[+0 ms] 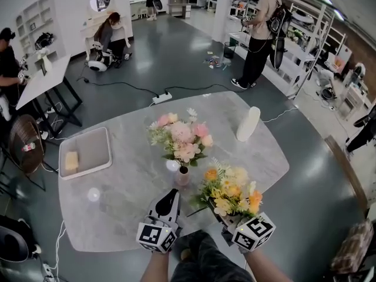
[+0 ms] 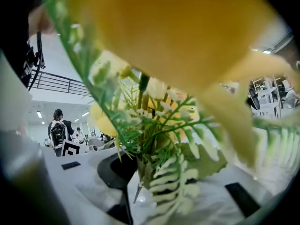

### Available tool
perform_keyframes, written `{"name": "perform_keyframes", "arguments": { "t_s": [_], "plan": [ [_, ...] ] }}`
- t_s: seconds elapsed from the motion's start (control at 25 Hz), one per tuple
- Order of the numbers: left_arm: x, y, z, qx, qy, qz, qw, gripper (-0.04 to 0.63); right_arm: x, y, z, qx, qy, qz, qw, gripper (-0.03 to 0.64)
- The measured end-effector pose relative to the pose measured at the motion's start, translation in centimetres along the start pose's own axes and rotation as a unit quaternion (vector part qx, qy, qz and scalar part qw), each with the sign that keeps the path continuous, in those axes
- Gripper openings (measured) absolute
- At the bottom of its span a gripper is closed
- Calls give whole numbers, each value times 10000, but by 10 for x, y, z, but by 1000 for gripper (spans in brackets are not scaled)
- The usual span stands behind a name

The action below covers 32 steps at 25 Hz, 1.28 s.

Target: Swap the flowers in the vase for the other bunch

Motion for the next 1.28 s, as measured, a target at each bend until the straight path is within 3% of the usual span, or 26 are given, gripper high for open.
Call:
{"name": "perform_keyframes", "arguments": {
  "t_s": [0.28,0.76,1.08,1.28],
  "plan": [
    [11,-1,-25,35,-4,-89,10000,26,-8,0,-10,65,-134,3,9999,118],
    [35,-4,-61,33,62,-115,9999,170,-26,8,-25,177,-180,-121,9996,118],
    [39,-4,-81,77,179,-149,9997,190,-32,10,-30,187,-202,-119,9996,118],
    [40,-9,-91,168,458,-95,9988,203,-37,8,-30,219,-183,-135,9995,118]
  ]
}}
Point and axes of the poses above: the fingertips, and each gripper's own axes: z backward along the fingers, x to its left, y out of its underside, the point moved 5 cm from there along z, backward along the fingers, and after that the axes turned 8 degrees about x, right-handed, at the moved point
